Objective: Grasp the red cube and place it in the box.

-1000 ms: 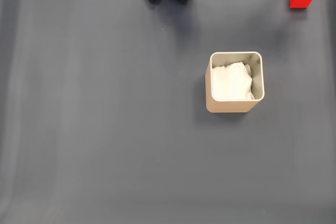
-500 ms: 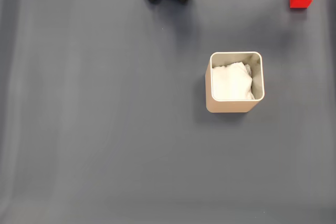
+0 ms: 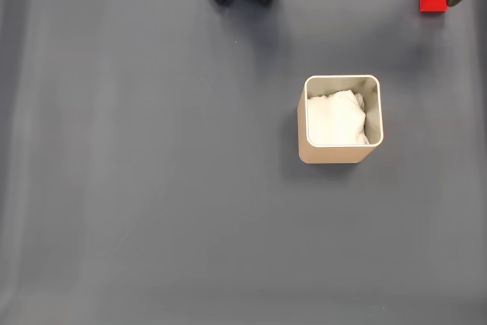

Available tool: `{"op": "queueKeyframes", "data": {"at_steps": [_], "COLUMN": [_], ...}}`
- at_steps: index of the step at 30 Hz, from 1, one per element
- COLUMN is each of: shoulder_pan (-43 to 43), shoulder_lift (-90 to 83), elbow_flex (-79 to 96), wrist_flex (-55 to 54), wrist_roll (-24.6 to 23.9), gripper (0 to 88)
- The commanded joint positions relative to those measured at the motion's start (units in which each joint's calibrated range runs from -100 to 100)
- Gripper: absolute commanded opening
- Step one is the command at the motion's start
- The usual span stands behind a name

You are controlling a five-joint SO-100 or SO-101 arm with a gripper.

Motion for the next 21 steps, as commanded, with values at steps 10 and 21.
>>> {"op": "queueKeyframes", "data": {"at_steps": [10,21], "shoulder_pan": [-1.78,-1.35], "shoulder_lift": [-0.01,3.28], "elbow_flex": [1.74,1.65], "wrist_flex": [-3.4,-7.84], "wrist_roll": [-2.3,-2.0], "gripper": [35.8,36.4]}}
